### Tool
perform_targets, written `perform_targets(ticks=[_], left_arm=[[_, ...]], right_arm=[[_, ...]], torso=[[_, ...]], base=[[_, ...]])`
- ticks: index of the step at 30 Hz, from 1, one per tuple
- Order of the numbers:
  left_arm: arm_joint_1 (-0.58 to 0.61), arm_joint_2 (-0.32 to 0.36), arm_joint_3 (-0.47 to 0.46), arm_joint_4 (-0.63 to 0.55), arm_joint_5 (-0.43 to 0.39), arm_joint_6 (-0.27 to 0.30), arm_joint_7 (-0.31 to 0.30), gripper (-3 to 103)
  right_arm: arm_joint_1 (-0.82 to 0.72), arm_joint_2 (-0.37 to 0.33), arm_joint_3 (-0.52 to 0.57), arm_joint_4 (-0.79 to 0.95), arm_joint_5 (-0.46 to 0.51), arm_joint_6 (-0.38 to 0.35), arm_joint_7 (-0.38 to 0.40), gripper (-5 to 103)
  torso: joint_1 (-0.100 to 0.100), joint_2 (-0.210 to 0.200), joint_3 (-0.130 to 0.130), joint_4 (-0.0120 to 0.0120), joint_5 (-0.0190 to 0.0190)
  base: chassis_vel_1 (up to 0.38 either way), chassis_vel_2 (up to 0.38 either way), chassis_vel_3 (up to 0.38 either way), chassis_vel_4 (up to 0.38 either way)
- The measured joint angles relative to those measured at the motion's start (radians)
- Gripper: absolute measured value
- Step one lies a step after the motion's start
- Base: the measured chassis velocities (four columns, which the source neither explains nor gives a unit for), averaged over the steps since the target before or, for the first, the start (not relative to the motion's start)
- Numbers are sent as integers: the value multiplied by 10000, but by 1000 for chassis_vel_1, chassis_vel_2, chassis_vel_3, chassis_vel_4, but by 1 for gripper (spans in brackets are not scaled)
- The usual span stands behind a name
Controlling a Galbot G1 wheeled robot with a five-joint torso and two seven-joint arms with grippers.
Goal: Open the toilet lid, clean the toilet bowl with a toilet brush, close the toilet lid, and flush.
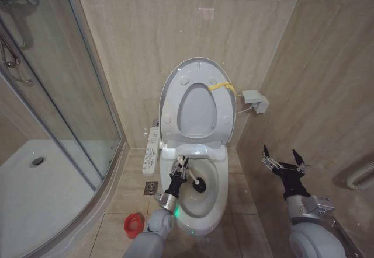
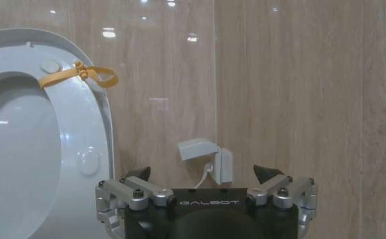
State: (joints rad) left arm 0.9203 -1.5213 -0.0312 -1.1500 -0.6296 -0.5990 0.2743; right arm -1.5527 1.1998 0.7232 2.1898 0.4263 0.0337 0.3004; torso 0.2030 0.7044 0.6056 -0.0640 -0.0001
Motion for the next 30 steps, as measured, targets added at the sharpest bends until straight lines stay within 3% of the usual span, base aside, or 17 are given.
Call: perform_targets(ticks=[2,7,9,11,16,19,21,25,30], left_arm=[[-65,-187,68,-291,-934,73,-61,19],[-273,-305,68,-25,-1188,60,14,19],[-469,-332,-14,596,-702,-152,164,19],[-541,-334,-171,1037,387,-280,111,19],[-506,-56,-391,1045,2229,-318,-56,19],[-410,197,-344,615,2402,-114,-150,19],[-323,363,-288,303,2331,58,-269,19],[288,1059,-60,-1139,1329,906,-1016,19],[924,1292,-112,-1924,700,1319,-1445,19]], right_arm=[[-68,-18,49,29,8,-3,2,100],[-116,-9,71,99,11,-6,8,100],[-163,19,71,122,11,-6,13,100],[-216,34,84,194,10,-6,20,100],[-258,5,222,275,29,-24,33,100],[-229,-3,229,314,41,-50,50,100],[-200,-4,229,341,45,-71,68,100],[-118,-1,224,415,77,-142,105,100],[-52,1,198,417,90,-149,108,100]], torso=[[0,0,-1,-2,0],[-1,0,-1,-2,1],[0,0,-1,-1,2],[0,0,0,0,1],[-1,1,-1,0,0],[-1,1,-1,-1,0],[-1,1,-1,-2,-1],[-1,2,-2,1,0],[-1,2,-2,0,0]], base=[[0,0,0,0],[0,0,0,0],[0,0,0,0],[0,0,0,0],[0,0,0,0],[0,0,0,0],[0,0,0,0],[0,0,0,0],[0,0,0,0]])
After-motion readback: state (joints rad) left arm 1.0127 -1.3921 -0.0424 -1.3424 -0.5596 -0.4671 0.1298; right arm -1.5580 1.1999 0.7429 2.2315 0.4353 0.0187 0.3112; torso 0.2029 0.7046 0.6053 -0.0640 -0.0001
